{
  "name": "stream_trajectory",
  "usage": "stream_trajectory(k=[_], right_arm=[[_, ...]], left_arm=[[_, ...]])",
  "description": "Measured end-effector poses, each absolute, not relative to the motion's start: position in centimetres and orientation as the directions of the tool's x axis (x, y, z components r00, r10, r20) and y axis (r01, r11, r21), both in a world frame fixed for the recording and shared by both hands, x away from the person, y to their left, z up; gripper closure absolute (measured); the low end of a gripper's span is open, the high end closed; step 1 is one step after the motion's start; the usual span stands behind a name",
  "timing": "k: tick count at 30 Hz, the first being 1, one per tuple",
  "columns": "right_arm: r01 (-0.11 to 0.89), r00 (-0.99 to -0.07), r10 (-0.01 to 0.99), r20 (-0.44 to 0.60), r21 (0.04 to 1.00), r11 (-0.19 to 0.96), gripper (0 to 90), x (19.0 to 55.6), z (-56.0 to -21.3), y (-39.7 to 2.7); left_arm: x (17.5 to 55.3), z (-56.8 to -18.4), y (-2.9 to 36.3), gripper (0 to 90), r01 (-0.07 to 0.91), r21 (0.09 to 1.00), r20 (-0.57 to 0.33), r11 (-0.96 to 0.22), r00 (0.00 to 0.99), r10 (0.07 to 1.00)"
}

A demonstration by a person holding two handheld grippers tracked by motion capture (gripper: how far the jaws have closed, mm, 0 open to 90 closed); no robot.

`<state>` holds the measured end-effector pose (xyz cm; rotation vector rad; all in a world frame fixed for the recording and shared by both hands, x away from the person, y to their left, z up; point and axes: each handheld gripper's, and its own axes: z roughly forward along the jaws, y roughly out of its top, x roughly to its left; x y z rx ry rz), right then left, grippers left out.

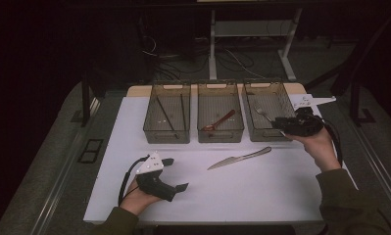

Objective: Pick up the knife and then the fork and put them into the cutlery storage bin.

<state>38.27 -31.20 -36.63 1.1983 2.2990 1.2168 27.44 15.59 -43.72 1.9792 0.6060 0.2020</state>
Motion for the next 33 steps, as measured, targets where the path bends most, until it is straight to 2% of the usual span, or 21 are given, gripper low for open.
stream_trajectory(k=[9, 24, 33], right_arm=[[0.543, -0.673, 0.728, 0.130, 0.755, 0.367, 88.7, 37.1, -38.9, -29.2], [0.584, -0.687, 0.724, 0.063, 0.641, 0.498, 88.8, 37.7, -43.1, -26.7], [0.575, -0.693, 0.721, 0.009, 0.611, 0.545, 88.8, 38.0, -44.0, -26.1]], left_arm=[[27.4, -43.6, 15.6, 0.0, 0.323, 0.873, -0.111, -0.365, 0.861, 0.497], [27.4, -43.7, 15.5, 0.0, 0.326, 0.873, -0.116, -0.363, 0.862, 0.494], [27.5, -43.7, 15.6, 0.0, 0.326, 0.873, -0.116, -0.364, 0.862, 0.493]])
